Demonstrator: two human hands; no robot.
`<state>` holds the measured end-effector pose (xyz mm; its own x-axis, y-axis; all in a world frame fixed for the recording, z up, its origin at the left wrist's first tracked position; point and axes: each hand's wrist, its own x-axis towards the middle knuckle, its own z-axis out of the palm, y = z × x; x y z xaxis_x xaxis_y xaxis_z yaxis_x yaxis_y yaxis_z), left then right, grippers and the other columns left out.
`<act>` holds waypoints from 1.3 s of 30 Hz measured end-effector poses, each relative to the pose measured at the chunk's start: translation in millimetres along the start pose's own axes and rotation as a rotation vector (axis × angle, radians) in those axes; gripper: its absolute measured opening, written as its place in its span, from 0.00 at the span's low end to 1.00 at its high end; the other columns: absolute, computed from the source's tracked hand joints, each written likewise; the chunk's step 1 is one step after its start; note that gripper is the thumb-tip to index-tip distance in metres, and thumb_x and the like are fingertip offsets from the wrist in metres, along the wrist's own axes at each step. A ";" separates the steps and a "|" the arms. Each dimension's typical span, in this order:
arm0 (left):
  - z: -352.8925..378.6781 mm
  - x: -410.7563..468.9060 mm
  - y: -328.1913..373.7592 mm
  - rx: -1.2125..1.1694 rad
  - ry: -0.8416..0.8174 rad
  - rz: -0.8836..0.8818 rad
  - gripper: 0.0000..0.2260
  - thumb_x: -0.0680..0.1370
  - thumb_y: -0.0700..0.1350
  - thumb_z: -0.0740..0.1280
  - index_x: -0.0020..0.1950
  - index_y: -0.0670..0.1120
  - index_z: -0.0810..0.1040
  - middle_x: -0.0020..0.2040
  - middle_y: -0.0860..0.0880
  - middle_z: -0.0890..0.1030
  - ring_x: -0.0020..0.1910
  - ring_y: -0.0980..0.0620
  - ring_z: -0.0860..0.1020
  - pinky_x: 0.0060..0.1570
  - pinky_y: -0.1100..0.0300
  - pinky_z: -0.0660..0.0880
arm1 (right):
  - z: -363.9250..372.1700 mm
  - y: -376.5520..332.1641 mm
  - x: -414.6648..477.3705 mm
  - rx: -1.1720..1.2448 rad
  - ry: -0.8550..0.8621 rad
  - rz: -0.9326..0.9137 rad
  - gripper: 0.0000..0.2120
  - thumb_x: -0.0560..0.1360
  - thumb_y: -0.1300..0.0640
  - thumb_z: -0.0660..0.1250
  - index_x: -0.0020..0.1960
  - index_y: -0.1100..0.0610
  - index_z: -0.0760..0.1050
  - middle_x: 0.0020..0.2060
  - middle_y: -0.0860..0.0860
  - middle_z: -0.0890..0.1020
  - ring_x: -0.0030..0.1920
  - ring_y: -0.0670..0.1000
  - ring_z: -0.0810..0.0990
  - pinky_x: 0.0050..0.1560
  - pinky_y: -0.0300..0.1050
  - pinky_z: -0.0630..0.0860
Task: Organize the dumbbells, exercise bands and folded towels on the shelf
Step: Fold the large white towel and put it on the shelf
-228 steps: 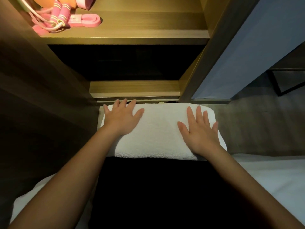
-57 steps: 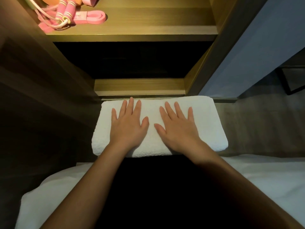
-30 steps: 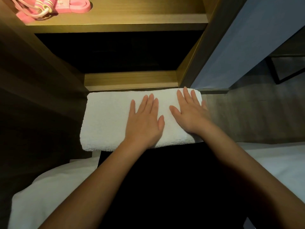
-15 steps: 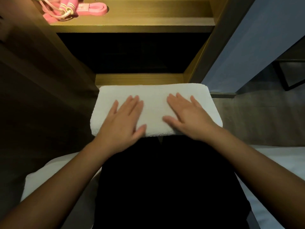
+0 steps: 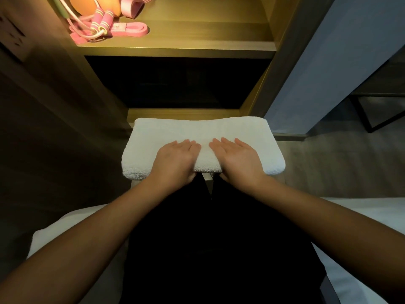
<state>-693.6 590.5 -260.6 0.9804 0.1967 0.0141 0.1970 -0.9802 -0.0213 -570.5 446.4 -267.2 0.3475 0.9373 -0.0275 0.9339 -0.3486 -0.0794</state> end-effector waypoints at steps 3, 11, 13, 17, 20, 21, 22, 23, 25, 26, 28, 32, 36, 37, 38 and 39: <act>0.5 2.5 -4.7 -0.003 0.000 -0.019 0.26 0.54 0.48 0.80 0.49 0.42 0.82 0.40 0.47 0.83 0.33 0.44 0.80 0.31 0.61 0.74 | 3.8 4.3 1.9 0.008 0.019 0.002 0.40 0.50 0.54 0.83 0.60 0.61 0.78 0.55 0.57 0.83 0.55 0.57 0.83 0.52 0.55 0.79; 6.0 7.9 -7.7 -0.029 -0.077 -0.023 0.26 0.60 0.48 0.77 0.56 0.42 0.80 0.44 0.45 0.82 0.36 0.41 0.80 0.32 0.54 0.77 | 1.9 24.2 -7.7 0.053 0.016 0.030 0.35 0.55 0.58 0.82 0.60 0.60 0.78 0.56 0.58 0.83 0.55 0.59 0.83 0.52 0.55 0.79; 5.9 9.1 -9.7 -0.005 -0.083 -0.024 0.27 0.60 0.50 0.78 0.56 0.43 0.80 0.43 0.45 0.82 0.35 0.42 0.80 0.31 0.55 0.76 | -0.5 27.5 -8.0 0.048 -0.014 0.037 0.36 0.63 0.56 0.79 0.69 0.57 0.71 0.66 0.57 0.76 0.66 0.60 0.75 0.64 0.60 0.71; 4.7 11.2 -11.2 0.020 -0.117 -0.025 0.28 0.58 0.52 0.79 0.55 0.43 0.80 0.43 0.45 0.83 0.34 0.42 0.80 0.31 0.56 0.75 | -0.3 44.0 -16.9 0.068 -0.013 0.101 0.32 0.69 0.57 0.75 0.71 0.57 0.70 0.70 0.57 0.73 0.69 0.62 0.71 0.67 0.62 0.67; 3.5 13.0 -12.6 0.018 -0.111 -0.019 0.28 0.59 0.53 0.79 0.55 0.43 0.80 0.43 0.46 0.83 0.34 0.43 0.80 0.30 0.56 0.74 | 0.5 47.9 -15.0 0.082 0.004 0.094 0.31 0.65 0.57 0.78 0.66 0.59 0.74 0.64 0.59 0.78 0.62 0.63 0.78 0.58 0.63 0.75; 3.3 13.5 -12.9 0.015 -0.106 -0.020 0.27 0.59 0.52 0.79 0.55 0.43 0.80 0.43 0.46 0.83 0.34 0.43 0.80 0.31 0.56 0.74 | -0.3 50.0 -15.7 0.073 -0.007 0.092 0.32 0.66 0.57 0.78 0.69 0.57 0.72 0.66 0.58 0.76 0.65 0.63 0.76 0.61 0.63 0.73; 3.3 13.8 -13.1 0.014 -0.106 -0.023 0.27 0.59 0.52 0.79 0.55 0.43 0.80 0.43 0.46 0.83 0.35 0.42 0.80 0.31 0.56 0.74 | -1.2 54.0 -16.8 0.062 -0.013 0.102 0.34 0.68 0.56 0.77 0.71 0.56 0.69 0.70 0.57 0.72 0.69 0.62 0.72 0.65 0.63 0.69; 3.4 13.6 -13.4 0.015 -0.108 -0.028 0.28 0.59 0.52 0.79 0.55 0.43 0.80 0.43 0.45 0.83 0.35 0.42 0.81 0.31 0.56 0.74 | -1.9 58.9 -19.4 0.072 -0.018 0.128 0.35 0.69 0.56 0.75 0.74 0.55 0.66 0.73 0.56 0.69 0.72 0.61 0.68 0.68 0.62 0.66; 5.0 12.8 -14.7 0.013 -0.098 -0.036 0.29 0.58 0.52 0.80 0.55 0.43 0.80 0.43 0.45 0.83 0.34 0.42 0.81 0.31 0.56 0.75 | -3.3 69.5 -25.1 0.115 0.001 0.170 0.34 0.72 0.56 0.74 0.74 0.55 0.65 0.73 0.56 0.68 0.72 0.59 0.67 0.67 0.60 0.69; 5.7 12.6 -15.0 0.004 -0.093 -0.038 0.29 0.58 0.52 0.80 0.55 0.43 0.80 0.43 0.45 0.83 0.34 0.42 0.81 0.31 0.56 0.75 | -3.8 72.3 -26.7 0.123 0.009 0.169 0.33 0.71 0.57 0.75 0.73 0.56 0.67 0.72 0.56 0.70 0.71 0.59 0.70 0.64 0.60 0.72; 6.5 13.0 -15.3 -0.024 -0.086 -0.042 0.28 0.58 0.52 0.79 0.55 0.44 0.80 0.43 0.45 0.84 0.36 0.42 0.82 0.31 0.55 0.77 | -4.6 75.0 -28.0 0.142 0.002 0.138 0.33 0.69 0.59 0.76 0.71 0.58 0.70 0.69 0.58 0.73 0.67 0.61 0.74 0.60 0.61 0.75; 7.2 12.6 -18.7 -0.040 -0.075 -0.019 0.28 0.57 0.49 0.79 0.55 0.43 0.81 0.43 0.44 0.84 0.35 0.42 0.82 0.32 0.52 0.79 | -4.5 90.7 -37.8 0.087 -0.019 0.145 0.35 0.72 0.55 0.75 0.74 0.58 0.65 0.72 0.58 0.69 0.73 0.60 0.67 0.70 0.63 0.60; 5.4 13.2 -25.3 -0.072 -0.037 0.004 0.30 0.58 0.49 0.80 0.58 0.43 0.81 0.46 0.43 0.84 0.38 0.41 0.83 0.34 0.49 0.80 | -18.6 99.1 -46.7 -0.011 -0.183 0.209 0.44 0.75 0.45 0.69 0.79 0.54 0.46 0.79 0.54 0.49 0.79 0.57 0.44 0.72 0.60 0.37; 5.2 14.4 -26.7 -0.078 -0.030 0.009 0.30 0.59 0.49 0.80 0.59 0.43 0.80 0.47 0.43 0.84 0.38 0.41 0.83 0.34 0.48 0.80 | -23.9 92.7 -44.0 -0.029 -0.235 0.206 0.49 0.73 0.41 0.69 0.79 0.54 0.40 0.79 0.54 0.42 0.78 0.57 0.38 0.71 0.62 0.35; 4.9 16.0 -27.9 -0.088 -0.025 0.015 0.30 0.59 0.50 0.80 0.59 0.43 0.80 0.48 0.43 0.84 0.39 0.41 0.83 0.35 0.48 0.81 | -28.3 82.4 -39.4 -0.059 -0.243 0.175 0.53 0.71 0.39 0.70 0.79 0.53 0.37 0.78 0.53 0.38 0.77 0.57 0.36 0.72 0.64 0.35; 4.4 17.5 -28.0 -0.099 -0.026 0.018 0.30 0.60 0.50 0.79 0.60 0.43 0.80 0.48 0.44 0.84 0.39 0.41 0.83 0.35 0.48 0.80 | -30.4 69.4 -33.4 -0.086 -0.221 0.136 0.55 0.70 0.38 0.71 0.79 0.53 0.35 0.78 0.52 0.37 0.77 0.57 0.35 0.72 0.65 0.36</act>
<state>-681.9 621.4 -264.2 0.9840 0.1780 -0.0111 0.1783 -0.9809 0.0773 -514.8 390.9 -241.5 0.4521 0.8562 -0.2500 0.8869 -0.4613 0.0242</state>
